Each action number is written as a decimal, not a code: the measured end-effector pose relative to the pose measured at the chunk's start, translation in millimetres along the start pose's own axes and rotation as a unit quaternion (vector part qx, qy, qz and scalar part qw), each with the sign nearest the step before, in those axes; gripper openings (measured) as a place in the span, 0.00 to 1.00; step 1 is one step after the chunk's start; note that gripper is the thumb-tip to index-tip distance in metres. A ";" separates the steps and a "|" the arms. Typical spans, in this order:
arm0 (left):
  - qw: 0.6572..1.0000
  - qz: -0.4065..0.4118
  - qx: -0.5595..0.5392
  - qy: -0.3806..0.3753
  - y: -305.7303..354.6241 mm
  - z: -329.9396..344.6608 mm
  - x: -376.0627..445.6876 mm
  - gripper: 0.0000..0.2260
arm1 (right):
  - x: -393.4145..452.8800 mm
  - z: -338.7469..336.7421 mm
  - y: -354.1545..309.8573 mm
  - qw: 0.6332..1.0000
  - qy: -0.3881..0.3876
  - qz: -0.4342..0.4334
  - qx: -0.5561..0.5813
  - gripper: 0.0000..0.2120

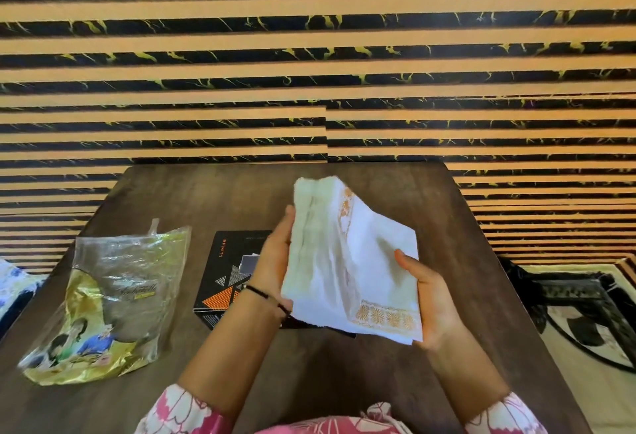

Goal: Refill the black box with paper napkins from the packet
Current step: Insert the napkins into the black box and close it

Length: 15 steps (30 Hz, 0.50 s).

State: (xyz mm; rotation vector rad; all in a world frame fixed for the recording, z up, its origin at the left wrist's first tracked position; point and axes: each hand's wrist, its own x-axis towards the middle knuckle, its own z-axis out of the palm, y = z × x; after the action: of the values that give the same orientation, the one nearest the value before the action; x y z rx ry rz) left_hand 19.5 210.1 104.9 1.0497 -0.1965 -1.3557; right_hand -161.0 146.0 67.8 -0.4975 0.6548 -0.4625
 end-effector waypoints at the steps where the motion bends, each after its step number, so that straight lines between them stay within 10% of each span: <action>1: 0.999 -0.026 -0.003 -0.039 4.7 2.8 -5.6 0.23 | -0.8 -2.2 -2.4 1.000 0.000 0.005 -0.003 0.24; 7: 0.987 -0.082 0.115 -0.082 -0.9 -2.3 -3.9 0.22 | -4.7 1.6 -17.3 0.992 0.018 -0.044 -0.119 0.20; 15: 0.987 -0.026 0.097 -0.126 -10.2 -15.8 -2.6 0.20 | -10.9 -19.7 -40.4 0.986 -0.010 -0.062 -0.155 0.49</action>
State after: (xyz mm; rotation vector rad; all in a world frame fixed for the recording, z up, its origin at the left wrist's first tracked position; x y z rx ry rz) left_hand 22.2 221.6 90.0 1.0469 -0.5018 -1.5388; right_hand -191.7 114.5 82.1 -0.8393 0.6820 -0.4741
